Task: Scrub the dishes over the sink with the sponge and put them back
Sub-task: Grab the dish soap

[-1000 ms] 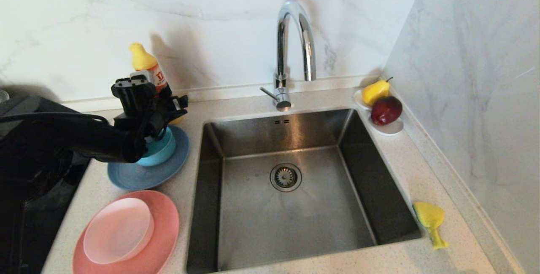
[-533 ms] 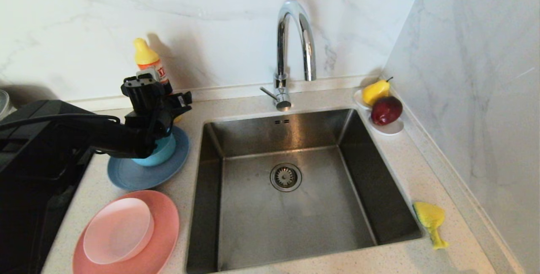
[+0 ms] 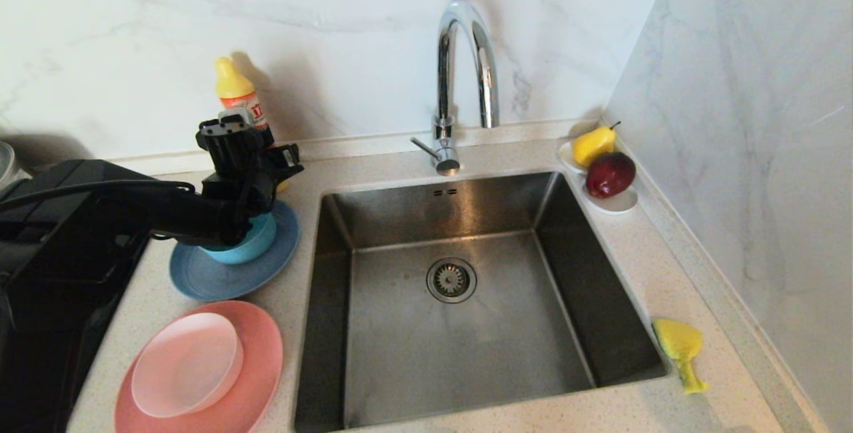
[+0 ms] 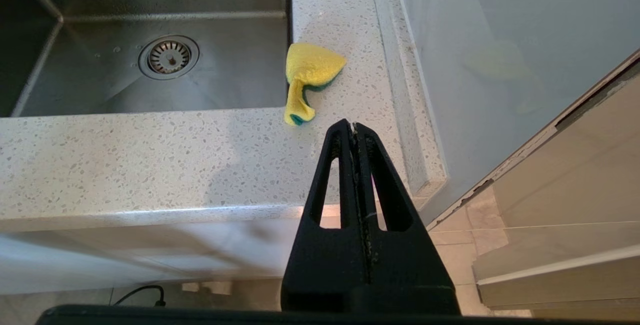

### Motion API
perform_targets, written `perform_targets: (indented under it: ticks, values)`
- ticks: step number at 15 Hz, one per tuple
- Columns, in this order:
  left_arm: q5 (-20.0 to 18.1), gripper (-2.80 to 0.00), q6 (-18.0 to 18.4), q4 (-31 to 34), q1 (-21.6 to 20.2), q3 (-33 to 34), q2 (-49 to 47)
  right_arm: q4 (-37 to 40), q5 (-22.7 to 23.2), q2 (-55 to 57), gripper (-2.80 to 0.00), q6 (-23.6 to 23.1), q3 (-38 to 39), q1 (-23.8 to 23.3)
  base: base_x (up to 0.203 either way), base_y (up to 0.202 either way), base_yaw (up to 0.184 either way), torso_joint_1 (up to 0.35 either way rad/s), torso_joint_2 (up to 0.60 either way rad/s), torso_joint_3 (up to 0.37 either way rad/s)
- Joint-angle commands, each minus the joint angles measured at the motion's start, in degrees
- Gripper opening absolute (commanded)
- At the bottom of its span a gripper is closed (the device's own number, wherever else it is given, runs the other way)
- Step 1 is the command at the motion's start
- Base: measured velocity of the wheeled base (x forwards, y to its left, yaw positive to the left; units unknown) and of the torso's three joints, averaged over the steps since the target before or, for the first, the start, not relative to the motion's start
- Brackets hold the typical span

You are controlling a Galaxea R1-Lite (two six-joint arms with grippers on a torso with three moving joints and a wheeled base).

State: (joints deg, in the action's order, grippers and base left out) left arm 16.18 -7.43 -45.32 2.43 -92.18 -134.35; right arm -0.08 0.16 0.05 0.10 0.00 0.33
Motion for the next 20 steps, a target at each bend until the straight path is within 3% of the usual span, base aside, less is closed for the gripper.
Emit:
perform_targets:
  ticks: [1, 7, 11, 16, 20]
  values:
    - [0.2, -2.80, 0.0, -0.3, 0.0, -2.1, -1.1, 0.0, 0.0, 0.0, -2.80, 0.0, 0.0, 0.0, 0.000, 0.000, 0.000, 0.000, 0.00, 0.000]
    - [2.2, -2.80, -0.1, -0.3, 0.1, -5.0, -1.4, 0.0, 0.0, 0.0, -2.80, 0.0, 0.0, 0.0, 0.000, 0.000, 0.000, 0.000, 0.00, 0.000]
    - [5.6, -2.80, -0.1, 0.2, 0.7, -4.1, 4.5, 0.0, 0.0, 0.0, -2.80, 0.0, 0.0, 0.0, 0.000, 0.000, 0.000, 0.000, 0.00, 0.000]
    - [7.6, -2.80, 0.0, 3.8, 2.8, 5.2, 20.7, 0.0, 0.0, 0.0, -2.80, 0.0, 0.0, 0.0, 0.000, 0.000, 0.000, 0.000, 0.00, 0.000]
    - [7.7, -2.80, 1.3, 11.7, 8.0, 14.2, 36.7, 0.0, 0.0, 0.0, -2.80, 0.0, 0.0, 0.0, 0.000, 0.000, 0.000, 0.000, 0.00, 0.000]
